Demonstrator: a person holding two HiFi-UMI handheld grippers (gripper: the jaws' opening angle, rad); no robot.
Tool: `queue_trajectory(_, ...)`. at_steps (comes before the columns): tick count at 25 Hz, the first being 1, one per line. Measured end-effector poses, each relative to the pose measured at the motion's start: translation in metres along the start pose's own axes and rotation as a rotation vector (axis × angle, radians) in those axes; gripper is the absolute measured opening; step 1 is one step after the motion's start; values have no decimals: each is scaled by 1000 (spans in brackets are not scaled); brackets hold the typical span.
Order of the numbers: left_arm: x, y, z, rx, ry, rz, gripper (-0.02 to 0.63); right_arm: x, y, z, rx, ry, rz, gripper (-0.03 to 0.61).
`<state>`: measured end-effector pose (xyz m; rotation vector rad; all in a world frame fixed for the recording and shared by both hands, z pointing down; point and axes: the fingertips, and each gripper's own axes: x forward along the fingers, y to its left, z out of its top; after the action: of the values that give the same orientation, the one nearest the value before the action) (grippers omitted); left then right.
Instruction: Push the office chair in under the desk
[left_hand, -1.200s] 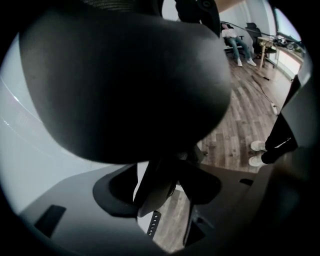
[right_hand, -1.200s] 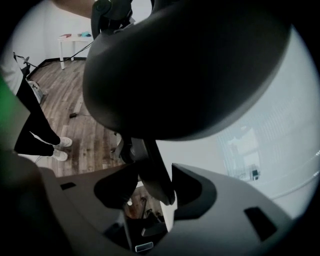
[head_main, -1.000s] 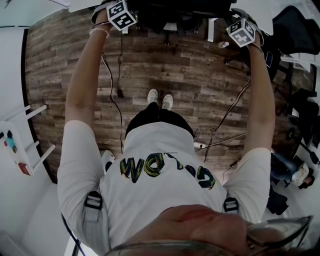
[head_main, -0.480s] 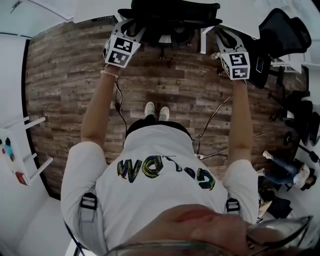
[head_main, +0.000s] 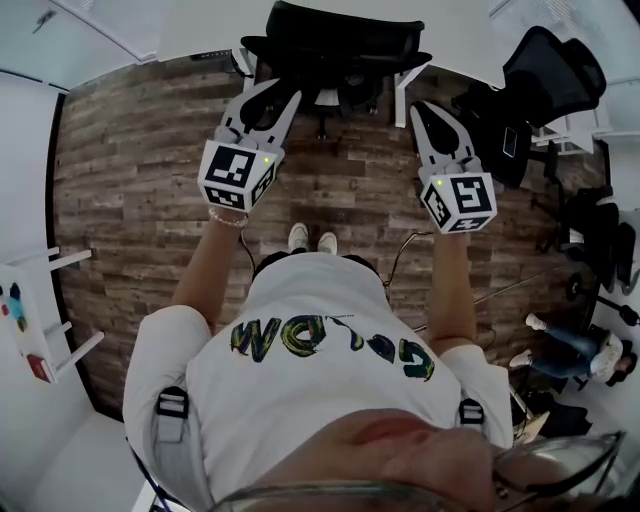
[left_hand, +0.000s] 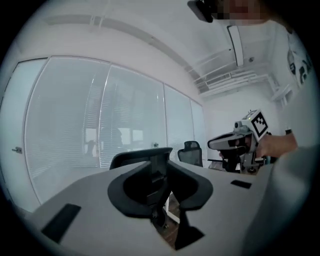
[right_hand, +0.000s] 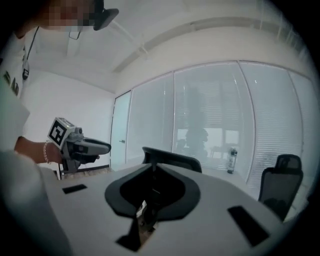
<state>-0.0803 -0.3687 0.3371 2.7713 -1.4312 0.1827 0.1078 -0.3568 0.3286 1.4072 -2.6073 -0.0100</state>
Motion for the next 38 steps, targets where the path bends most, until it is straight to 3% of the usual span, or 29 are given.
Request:
queue_trajectory(9, -60, -53, 46, -80, -109, -22, 95, -48, 56, 48, 14, -69, 13, 22)
queue_trajectory(15, -79, -82, 60, -106, -122, -44, 88, -70, 79, 62, 51, -88, 28, 15)
queue_trajectory(21, -87, -80, 62, -106, -137, -15, 75, -74, 96, 59, 53, -89, 34, 11)
queue_trajectory(38, -105, -91, 60, -98, -136, -27, 71, -83, 114, 63, 49, -95, 34, 9)
